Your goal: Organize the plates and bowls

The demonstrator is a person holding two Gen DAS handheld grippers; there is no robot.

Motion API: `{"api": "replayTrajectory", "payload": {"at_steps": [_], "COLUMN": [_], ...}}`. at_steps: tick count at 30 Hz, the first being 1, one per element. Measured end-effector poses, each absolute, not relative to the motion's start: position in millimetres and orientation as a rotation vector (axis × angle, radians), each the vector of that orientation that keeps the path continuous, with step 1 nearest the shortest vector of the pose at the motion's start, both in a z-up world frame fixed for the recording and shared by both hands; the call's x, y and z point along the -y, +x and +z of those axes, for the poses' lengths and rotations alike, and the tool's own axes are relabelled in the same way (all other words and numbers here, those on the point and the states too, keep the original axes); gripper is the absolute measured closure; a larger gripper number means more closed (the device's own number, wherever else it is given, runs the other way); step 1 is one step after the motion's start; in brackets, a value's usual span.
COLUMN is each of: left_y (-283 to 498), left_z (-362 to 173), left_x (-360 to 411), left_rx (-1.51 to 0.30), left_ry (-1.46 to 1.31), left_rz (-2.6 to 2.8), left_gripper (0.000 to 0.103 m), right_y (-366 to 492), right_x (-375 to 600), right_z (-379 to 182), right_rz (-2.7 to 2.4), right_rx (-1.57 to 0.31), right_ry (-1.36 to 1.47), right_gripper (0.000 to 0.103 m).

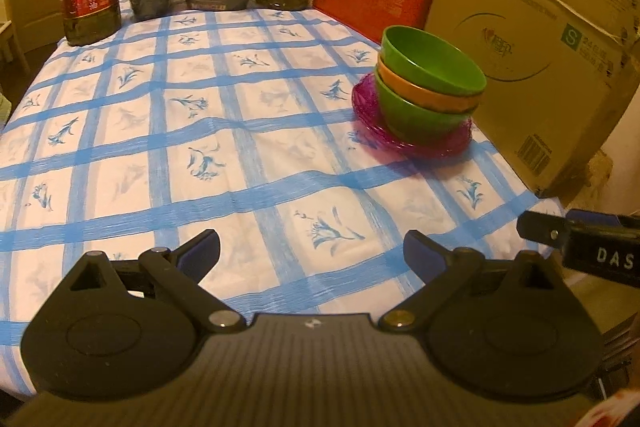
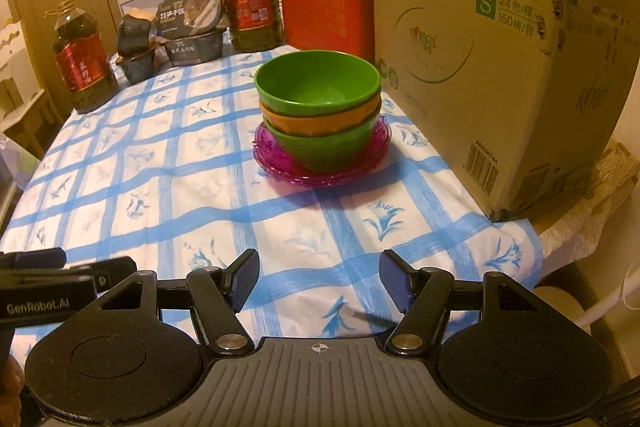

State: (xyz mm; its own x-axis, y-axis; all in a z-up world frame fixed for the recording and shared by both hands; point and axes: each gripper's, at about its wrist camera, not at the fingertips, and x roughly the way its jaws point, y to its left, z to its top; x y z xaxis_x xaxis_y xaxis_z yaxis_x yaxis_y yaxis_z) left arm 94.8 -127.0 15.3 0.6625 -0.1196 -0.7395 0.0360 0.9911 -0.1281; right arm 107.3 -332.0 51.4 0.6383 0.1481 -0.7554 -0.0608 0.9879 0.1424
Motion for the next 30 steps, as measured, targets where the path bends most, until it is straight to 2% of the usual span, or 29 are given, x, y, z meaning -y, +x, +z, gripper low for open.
{"api": "replayTrajectory", "payload": {"at_steps": [30], "left_y": [87.3], "left_z": [20.2], "left_x": [127.7], "left_rx": [-0.815], "left_ry": [-0.101], "left_rz": [-0.092], "left_gripper": [0.006], "right_y": [98.1], "right_x": [326.9], "right_z": [50.0], "right_rz": [0.128], "right_rx": [-0.882], "right_ry": [0.115], "right_gripper": [0.037]}}
